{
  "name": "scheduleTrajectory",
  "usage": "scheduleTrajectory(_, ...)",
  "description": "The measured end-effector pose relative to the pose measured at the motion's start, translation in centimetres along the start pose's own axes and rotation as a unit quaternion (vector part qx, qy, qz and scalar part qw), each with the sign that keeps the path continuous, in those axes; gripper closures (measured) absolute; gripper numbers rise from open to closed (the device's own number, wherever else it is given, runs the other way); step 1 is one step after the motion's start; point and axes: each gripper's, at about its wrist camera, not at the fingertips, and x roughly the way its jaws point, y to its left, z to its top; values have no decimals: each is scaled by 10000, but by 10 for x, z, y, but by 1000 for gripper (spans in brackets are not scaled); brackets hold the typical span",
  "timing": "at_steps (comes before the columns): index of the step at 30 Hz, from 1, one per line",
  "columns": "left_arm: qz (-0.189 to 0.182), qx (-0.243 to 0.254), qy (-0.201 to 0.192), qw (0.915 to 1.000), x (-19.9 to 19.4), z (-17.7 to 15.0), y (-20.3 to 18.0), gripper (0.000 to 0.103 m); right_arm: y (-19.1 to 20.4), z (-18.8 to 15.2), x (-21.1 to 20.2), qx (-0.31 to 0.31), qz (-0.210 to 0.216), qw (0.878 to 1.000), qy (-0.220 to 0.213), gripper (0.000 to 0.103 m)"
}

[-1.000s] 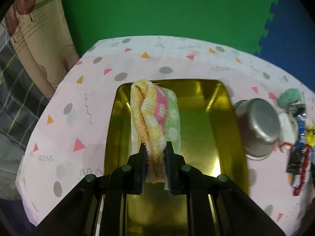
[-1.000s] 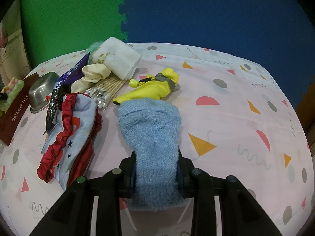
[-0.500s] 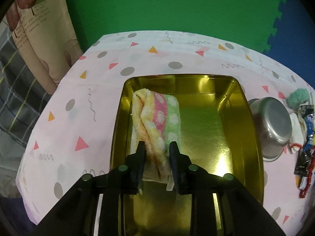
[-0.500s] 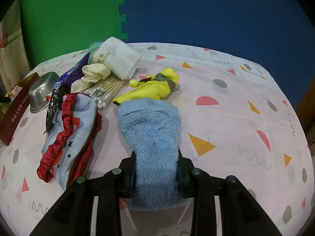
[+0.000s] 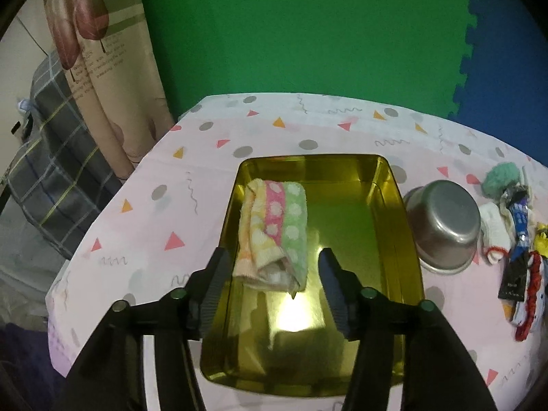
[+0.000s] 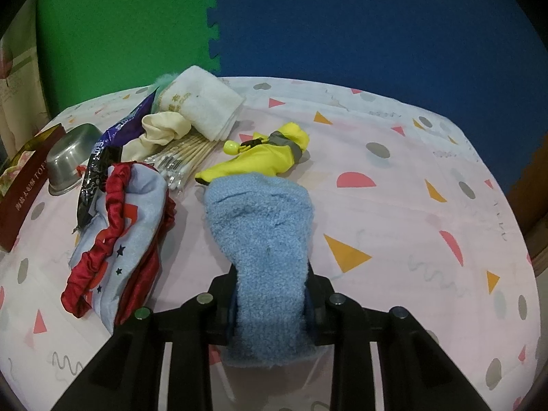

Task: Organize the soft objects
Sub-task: 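Carry the blue sock into the gold tin tray and open the right gripper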

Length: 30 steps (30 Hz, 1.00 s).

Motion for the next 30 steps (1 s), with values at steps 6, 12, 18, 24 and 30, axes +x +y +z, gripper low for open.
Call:
scheduleTrajectory(6,9,-180,-95,9998,-8,-8,4,46,-6,7,-29,594,-164,9980,-152,76)
scheduleTrajectory(12,155,-284,-234,9992,-14,-10,18,41,15,38,-74,585,0,9963,-622,76)
scheduleTrajectory(18,405,-396,-227,9981,-12,-9,36,40,94,68,-87,-67,661,9951,-727,76)
scheduleTrajectory(24,318,-926,-161,9951,-14,-6,70,36,188,73,-78,-720,1453,9857,-461,76)
scheduleTrajectory(30,370,-1203,-178,9919,-18,-5,90,34,270,71,-74,-1415,1962,9698,-327,76)
